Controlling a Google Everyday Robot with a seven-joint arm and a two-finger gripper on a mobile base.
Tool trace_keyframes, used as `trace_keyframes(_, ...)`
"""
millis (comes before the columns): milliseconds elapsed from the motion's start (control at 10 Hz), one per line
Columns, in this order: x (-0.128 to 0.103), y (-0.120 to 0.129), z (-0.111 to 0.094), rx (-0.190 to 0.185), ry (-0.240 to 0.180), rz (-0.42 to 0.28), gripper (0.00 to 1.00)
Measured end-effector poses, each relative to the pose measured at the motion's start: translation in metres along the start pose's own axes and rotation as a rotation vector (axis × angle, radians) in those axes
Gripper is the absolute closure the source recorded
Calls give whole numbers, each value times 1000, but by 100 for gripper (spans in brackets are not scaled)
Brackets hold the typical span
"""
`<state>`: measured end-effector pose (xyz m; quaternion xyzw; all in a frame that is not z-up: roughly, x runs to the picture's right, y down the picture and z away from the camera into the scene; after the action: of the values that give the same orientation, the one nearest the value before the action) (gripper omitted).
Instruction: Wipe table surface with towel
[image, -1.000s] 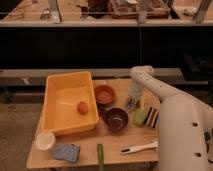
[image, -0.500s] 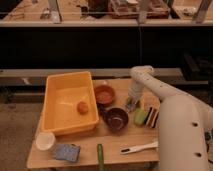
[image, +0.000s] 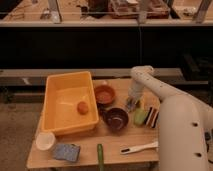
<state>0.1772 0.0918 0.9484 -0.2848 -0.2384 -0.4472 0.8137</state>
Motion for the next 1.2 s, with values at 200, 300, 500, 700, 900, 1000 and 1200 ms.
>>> trace_keyframes(200, 0, 0, 0, 0, 0, 0, 96)
trace_keyframes(300, 0, 0, 0, 0, 0, 0, 96)
trace_keyframes(500, 0, 0, 0, 0, 0, 0, 96)
trace_keyframes(700, 0, 0, 0, 0, 0, 0, 96)
trace_keyframes(900, 0, 0, -1, 0, 0, 0, 96)
trace_keyframes(1000, 0, 2, -6, -9, 3, -2, 96)
trace_keyframes(1200, -3, 0, -35, -4, 0, 3, 96)
